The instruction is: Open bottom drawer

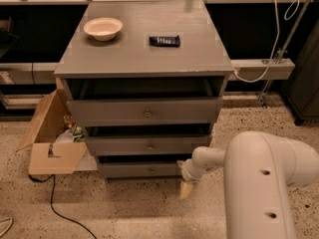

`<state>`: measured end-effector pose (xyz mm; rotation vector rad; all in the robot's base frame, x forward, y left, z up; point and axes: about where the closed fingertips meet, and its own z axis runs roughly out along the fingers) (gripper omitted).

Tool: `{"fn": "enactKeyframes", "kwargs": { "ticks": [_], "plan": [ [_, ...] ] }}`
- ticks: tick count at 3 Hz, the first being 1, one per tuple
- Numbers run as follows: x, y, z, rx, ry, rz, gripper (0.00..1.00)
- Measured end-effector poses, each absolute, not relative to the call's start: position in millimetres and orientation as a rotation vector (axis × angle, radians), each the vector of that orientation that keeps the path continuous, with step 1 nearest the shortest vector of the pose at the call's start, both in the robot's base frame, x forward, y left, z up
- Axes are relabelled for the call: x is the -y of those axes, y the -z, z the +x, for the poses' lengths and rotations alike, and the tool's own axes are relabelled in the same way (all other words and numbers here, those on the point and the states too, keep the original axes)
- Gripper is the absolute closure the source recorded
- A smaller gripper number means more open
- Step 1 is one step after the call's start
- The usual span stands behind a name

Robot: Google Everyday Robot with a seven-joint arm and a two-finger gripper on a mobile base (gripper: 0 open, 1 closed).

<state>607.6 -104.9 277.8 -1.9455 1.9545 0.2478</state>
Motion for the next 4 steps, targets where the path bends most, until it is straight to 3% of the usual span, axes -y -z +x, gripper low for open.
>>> {"fn": "enactKeyframes", "kwargs": {
  "ticks": [4],
  "plan": [
    [108, -197, 686, -1.893, 0.081, -2.017, 0.0]
  ]
}}
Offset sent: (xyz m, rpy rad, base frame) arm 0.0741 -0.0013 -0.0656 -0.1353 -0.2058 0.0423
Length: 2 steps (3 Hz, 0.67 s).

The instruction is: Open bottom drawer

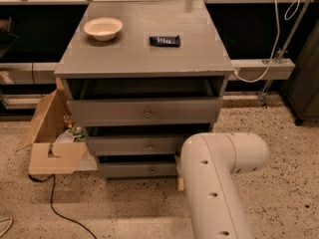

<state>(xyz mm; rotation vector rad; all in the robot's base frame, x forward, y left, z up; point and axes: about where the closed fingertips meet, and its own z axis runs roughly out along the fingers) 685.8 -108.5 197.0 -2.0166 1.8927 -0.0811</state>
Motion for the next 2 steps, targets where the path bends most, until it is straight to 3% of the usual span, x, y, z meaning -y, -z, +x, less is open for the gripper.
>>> {"fn": "enactKeyframes", "kwargs": {
  "ticks": [2],
  "plan": [
    [105, -163, 700, -1.933, 0.044, -2.011, 0.0]
  ]
}}
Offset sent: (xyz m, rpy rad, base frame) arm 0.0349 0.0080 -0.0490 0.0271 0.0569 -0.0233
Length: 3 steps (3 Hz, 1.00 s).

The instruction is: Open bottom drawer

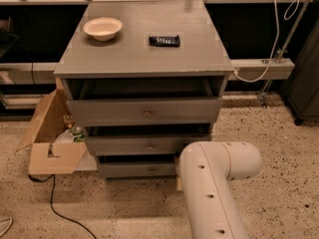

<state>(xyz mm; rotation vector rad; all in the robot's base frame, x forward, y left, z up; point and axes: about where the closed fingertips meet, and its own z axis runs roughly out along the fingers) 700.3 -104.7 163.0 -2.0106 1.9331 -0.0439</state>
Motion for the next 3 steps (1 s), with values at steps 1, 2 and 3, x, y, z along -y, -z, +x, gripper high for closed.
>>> {"fn": "enactKeyframes", "kwargs": {
  "ticks": [1, 2, 3],
  "plan": [
    [98, -154, 708, -1.927, -0.003, -1.999, 0.16],
    [90, -160, 709, -1.89, -0.018, -2.006, 0.39],
    [82, -181, 700, -1.825, -0.001, -2.027, 0.62]
  ]
}}
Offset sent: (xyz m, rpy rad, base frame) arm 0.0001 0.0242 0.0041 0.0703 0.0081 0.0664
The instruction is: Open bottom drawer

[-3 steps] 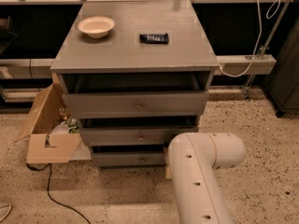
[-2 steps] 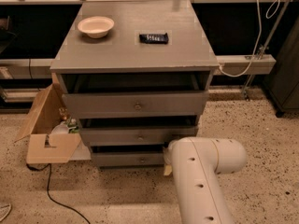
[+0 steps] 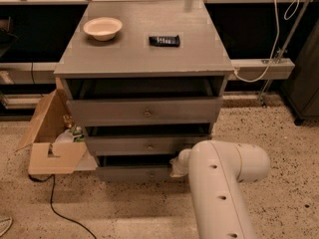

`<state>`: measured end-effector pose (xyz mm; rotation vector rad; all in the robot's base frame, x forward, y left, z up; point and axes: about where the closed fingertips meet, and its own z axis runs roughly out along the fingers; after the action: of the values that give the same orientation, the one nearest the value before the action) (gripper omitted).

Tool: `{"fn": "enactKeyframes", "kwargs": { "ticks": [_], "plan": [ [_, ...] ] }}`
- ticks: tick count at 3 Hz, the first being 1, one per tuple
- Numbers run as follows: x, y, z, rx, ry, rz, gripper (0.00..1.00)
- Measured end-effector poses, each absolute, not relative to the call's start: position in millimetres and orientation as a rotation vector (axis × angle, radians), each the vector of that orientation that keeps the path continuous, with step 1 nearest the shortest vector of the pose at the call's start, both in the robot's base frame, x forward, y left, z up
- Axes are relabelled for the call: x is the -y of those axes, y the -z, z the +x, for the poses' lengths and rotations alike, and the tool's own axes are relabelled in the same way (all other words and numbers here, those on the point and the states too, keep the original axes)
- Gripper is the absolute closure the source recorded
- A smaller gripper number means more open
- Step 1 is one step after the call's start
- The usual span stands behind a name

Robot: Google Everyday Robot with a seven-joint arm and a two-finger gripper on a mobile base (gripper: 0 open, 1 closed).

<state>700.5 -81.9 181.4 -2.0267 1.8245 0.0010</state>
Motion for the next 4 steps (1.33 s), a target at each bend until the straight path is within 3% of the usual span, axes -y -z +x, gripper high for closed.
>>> {"fn": "enactKeyframes", "kwargs": {
  "ticks": [1, 2, 4],
  "plan": [
    [75, -190, 666, -1.781, -0.062, -2.062, 0.85],
    [74, -194, 654, -1.772, -0.098, -2.066, 1.0],
    [76, -191, 630, -1.787, -0.195, -2.063, 1.0]
  ]
}}
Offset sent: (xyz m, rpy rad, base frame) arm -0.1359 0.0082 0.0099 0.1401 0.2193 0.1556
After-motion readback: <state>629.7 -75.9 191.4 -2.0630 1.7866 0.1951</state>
